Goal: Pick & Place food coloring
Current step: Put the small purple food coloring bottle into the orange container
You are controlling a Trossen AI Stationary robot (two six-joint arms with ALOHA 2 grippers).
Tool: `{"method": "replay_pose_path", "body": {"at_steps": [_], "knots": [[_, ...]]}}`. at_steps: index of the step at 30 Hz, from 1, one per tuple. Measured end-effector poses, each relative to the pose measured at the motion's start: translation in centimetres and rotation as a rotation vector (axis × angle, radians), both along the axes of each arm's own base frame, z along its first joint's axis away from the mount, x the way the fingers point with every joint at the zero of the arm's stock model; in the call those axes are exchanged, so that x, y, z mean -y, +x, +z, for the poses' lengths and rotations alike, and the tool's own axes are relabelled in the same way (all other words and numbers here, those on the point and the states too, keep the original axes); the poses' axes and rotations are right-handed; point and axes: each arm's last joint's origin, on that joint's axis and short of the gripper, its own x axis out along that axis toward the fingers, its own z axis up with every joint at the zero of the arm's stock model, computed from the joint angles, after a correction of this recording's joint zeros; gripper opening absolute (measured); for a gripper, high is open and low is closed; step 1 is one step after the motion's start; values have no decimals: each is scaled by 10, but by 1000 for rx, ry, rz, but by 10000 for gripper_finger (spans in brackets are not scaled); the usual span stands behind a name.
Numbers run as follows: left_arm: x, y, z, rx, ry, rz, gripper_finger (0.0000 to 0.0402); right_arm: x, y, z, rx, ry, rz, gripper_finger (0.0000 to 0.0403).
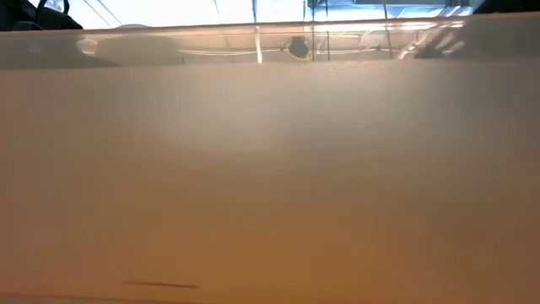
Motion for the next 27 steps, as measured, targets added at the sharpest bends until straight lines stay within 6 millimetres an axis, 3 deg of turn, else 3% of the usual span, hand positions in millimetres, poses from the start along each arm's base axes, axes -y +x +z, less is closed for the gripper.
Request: {"method": "replay_pose_path", "body": {"at_steps": [18,27], "knots": [[0,0,0,0,0,0,67,16,2,-9,-49,-49,-24,48],[0,0,0,0,0,0,67,16,2,-9,-56,-32,-46,141]]}}
